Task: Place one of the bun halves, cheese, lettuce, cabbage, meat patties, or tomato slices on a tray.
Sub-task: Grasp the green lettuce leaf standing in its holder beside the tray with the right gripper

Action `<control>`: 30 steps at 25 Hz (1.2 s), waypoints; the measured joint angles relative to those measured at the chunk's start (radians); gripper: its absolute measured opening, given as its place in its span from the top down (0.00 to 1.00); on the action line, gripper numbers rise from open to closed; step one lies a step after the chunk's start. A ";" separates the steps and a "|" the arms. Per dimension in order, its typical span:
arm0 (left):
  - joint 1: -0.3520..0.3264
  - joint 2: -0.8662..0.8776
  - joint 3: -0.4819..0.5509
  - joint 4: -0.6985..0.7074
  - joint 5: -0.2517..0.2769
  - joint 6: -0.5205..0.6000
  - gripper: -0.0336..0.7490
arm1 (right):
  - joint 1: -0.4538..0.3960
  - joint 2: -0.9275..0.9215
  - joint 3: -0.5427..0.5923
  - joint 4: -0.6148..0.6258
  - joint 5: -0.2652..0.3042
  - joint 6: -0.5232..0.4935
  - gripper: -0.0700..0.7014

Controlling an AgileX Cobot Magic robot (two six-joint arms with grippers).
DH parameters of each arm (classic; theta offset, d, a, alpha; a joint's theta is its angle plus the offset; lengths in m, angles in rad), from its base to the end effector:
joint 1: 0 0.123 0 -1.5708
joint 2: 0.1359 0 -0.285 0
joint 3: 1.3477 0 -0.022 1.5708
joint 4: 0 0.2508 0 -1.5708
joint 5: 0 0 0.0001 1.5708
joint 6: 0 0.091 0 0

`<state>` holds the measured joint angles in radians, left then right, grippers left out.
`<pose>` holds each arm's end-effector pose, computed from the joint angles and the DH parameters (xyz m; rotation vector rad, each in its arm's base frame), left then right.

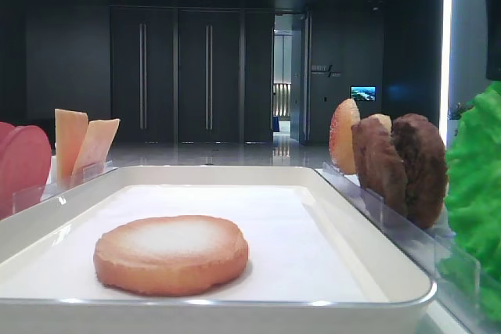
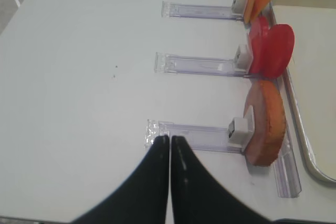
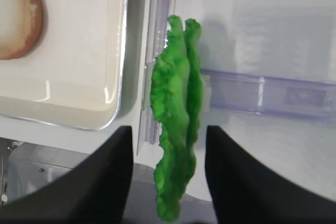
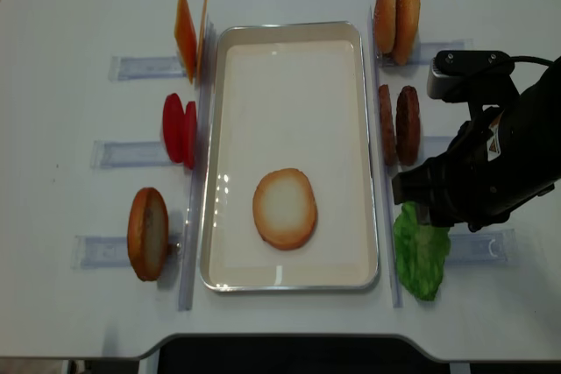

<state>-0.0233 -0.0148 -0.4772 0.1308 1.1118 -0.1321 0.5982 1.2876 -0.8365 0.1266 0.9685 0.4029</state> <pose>-0.0068 0.0108 0.2674 -0.1235 2.0930 0.0644 0.1781 0.1328 0.2483 -0.2018 2.9631 0.3179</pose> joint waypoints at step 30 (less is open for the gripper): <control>0.000 0.000 0.000 0.000 0.000 0.000 0.96 | 0.007 0.000 0.000 0.000 0.013 -0.030 0.84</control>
<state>-0.0233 -0.0148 -0.4772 0.1308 1.1118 -0.1321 0.6049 1.2876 -0.8365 0.1266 0.9818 0.3729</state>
